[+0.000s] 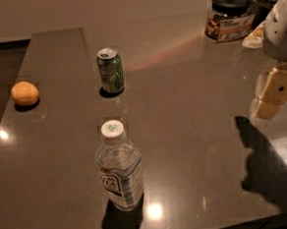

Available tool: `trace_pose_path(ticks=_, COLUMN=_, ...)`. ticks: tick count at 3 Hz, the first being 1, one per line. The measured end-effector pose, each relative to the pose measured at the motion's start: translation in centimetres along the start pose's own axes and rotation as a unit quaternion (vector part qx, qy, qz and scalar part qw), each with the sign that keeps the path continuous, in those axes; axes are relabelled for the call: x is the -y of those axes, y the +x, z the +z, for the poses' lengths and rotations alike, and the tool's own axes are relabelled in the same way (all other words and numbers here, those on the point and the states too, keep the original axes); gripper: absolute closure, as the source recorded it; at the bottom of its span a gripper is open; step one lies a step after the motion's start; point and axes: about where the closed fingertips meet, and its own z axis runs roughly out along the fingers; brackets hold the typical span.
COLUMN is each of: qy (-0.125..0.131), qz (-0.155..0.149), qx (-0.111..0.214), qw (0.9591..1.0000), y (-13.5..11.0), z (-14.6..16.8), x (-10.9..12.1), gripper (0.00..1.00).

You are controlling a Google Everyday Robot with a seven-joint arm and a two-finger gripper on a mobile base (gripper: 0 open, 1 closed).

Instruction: Knock blue plastic bottle over

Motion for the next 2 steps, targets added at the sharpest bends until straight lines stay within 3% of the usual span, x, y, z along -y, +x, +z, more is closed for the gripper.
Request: trace_pose_path(ticks=2, qy=-0.01, qz=-0.009, qx=0.015, qw=0.9998, y=-0.51, z=-0.22, x=0.63, gripper=0.0)
